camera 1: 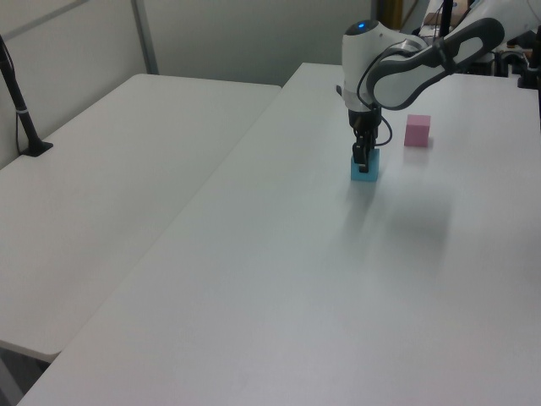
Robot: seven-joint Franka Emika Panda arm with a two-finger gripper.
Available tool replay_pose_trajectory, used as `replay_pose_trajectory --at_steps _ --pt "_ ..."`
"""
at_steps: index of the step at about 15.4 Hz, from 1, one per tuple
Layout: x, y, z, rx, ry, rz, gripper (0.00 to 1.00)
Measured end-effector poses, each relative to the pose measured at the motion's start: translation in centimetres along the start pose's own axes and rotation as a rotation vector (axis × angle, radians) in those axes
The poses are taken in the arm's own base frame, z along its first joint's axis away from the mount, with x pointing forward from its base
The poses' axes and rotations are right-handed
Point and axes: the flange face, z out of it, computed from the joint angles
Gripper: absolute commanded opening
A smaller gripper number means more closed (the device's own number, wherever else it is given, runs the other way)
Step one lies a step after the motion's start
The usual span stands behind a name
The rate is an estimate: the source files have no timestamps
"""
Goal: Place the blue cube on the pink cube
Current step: 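Close the gripper on the light-blue cube and lift it up, then carry the held blue cube over the pink cube and lower it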
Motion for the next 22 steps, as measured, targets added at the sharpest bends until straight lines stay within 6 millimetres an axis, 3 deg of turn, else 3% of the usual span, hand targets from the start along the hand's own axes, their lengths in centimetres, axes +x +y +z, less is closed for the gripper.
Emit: replay_pose_trajectory --at_steps 2,5,7,8,11,18,22 --pt "-0.1 0.3 -1.6 0.001 0.005 0.018 0.56" --pt "-1.4 2.2 -5.5 0.004 -0.01 0.043 0.56" --pt "-3.0 4.4 -8.7 0.01 -0.021 0.024 0.56" --pt "-4.3 6.5 -10.9 0.016 -0.03 0.002 0.57" --pt "-6.5 10.2 -13.5 0.051 -0.043 -0.047 0.57" --pt "-8.7 16.7 -13.0 0.068 -0.046 -0.106 0.57" --pt "-9.7 20.7 -11.5 0.053 -0.004 -0.119 0.57"
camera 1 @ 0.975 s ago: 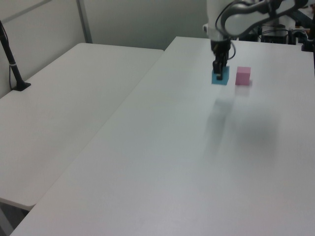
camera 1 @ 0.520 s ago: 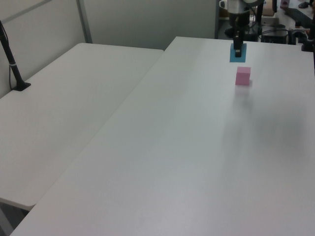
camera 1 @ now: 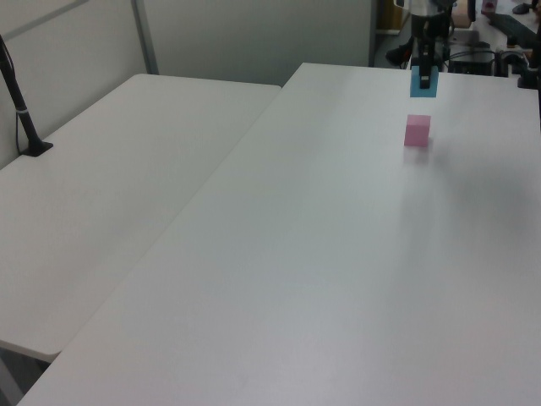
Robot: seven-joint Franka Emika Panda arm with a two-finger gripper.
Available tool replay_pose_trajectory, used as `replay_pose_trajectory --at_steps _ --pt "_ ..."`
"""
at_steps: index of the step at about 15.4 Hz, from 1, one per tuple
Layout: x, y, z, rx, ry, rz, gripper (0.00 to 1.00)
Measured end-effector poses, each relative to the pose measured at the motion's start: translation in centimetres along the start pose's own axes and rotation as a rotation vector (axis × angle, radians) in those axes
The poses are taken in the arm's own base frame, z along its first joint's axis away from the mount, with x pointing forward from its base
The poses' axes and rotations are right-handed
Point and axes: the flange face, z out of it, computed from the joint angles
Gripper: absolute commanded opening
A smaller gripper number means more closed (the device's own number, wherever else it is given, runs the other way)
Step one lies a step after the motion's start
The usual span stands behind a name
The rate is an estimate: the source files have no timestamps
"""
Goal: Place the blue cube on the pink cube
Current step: 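Carry the held blue cube over the pink cube and lower it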
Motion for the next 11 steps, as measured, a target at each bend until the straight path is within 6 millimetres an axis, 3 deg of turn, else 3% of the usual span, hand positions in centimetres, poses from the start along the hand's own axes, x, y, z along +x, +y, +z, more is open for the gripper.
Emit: replay_pose_trajectory --at_steps 5,11 --pt "-0.2 1.7 3.6 -0.039 0.059 0.018 0.56" --pt "0.1 1.6 6.8 -0.043 0.057 0.015 0.56"
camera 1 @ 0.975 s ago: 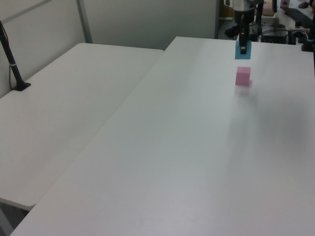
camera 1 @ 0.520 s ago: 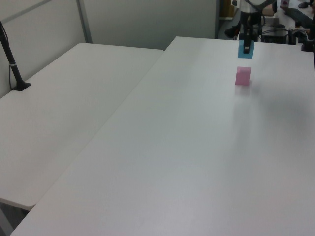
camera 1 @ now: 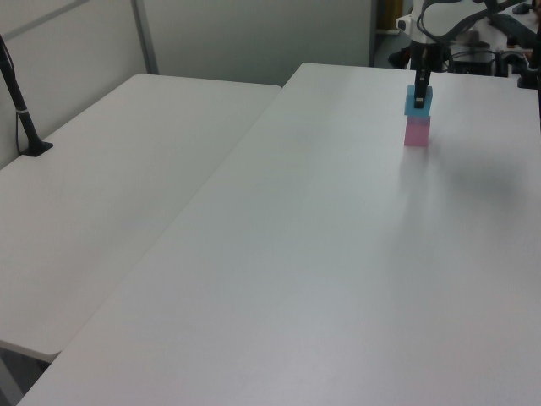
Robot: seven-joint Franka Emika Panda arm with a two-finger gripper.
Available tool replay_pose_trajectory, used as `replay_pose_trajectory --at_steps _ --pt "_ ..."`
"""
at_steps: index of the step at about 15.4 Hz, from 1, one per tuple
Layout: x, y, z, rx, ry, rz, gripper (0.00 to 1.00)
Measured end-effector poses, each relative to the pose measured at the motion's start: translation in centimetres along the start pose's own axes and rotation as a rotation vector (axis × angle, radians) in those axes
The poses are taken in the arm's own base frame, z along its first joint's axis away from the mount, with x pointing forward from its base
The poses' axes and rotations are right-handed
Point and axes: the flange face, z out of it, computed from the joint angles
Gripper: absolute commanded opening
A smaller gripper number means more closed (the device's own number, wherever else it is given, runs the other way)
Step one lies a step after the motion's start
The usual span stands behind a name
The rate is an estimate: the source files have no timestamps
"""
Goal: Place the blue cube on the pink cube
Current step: 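Carry the held blue cube over the pink cube and lower it, then open the gripper to release the blue cube onto the pink cube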
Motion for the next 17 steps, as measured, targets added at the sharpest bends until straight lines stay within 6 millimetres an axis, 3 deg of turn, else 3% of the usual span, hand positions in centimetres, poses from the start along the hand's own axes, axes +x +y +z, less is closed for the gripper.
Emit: replay_pose_trajectory --at_steps 3,4,5,7,14,17 --pt "-0.3 -0.3 1.0 0.01 -0.018 -0.002 0.57" --pt "-0.4 -0.4 1.3 0.013 -0.023 -0.002 0.64" --pt "-0.5 -0.4 1.5 0.015 -0.028 -0.003 0.82" --pt "-0.5 -0.5 1.6 0.016 -0.029 -0.003 1.0" --pt "-0.5 -0.4 1.5 0.015 -0.027 -0.001 1.0" --pt "-0.6 -0.1 0.5 0.018 -0.034 0.01 1.0"
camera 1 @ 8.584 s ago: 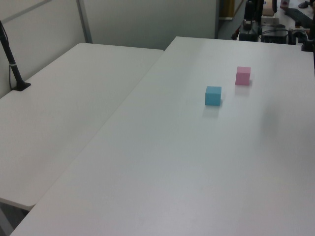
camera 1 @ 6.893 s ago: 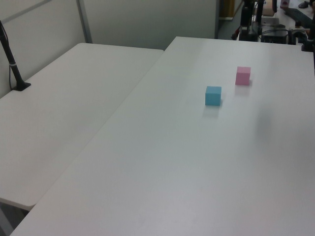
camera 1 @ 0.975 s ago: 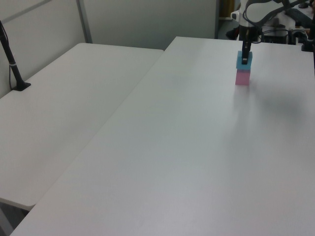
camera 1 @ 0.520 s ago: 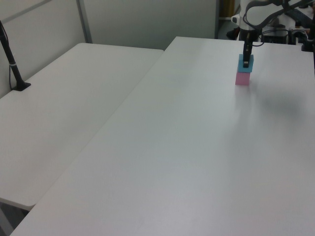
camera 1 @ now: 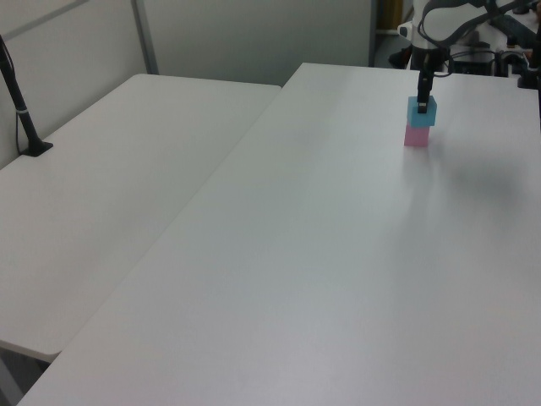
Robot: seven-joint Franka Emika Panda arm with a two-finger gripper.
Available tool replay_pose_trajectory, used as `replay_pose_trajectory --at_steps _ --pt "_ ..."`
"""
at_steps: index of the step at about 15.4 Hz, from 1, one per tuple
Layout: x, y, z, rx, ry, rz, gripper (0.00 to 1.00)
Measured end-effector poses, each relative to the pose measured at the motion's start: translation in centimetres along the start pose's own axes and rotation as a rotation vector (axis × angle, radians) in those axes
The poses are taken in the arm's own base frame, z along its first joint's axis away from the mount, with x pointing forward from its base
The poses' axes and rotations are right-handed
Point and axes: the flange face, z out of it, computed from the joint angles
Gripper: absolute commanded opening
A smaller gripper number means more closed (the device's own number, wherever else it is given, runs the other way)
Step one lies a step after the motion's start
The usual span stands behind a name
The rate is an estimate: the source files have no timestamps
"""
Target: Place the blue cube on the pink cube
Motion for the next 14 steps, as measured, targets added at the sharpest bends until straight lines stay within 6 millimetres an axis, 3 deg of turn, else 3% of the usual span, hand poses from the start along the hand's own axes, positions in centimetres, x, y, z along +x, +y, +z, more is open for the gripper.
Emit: replay_pose_trajectory --at_steps 2,6,10,14 --pt "-0.3 0.2 -2.3 0.022 -0.039 0.037 1.0" --pt "-1.0 -0.2 -9.0 0.047 -0.06 0.185 1.0" --pt "-1.7 -3.4 -14.9 0.06 -0.067 0.314 1.0" --pt "-3.2 -6.8 -20.6 0.07 -0.045 0.302 1.0"
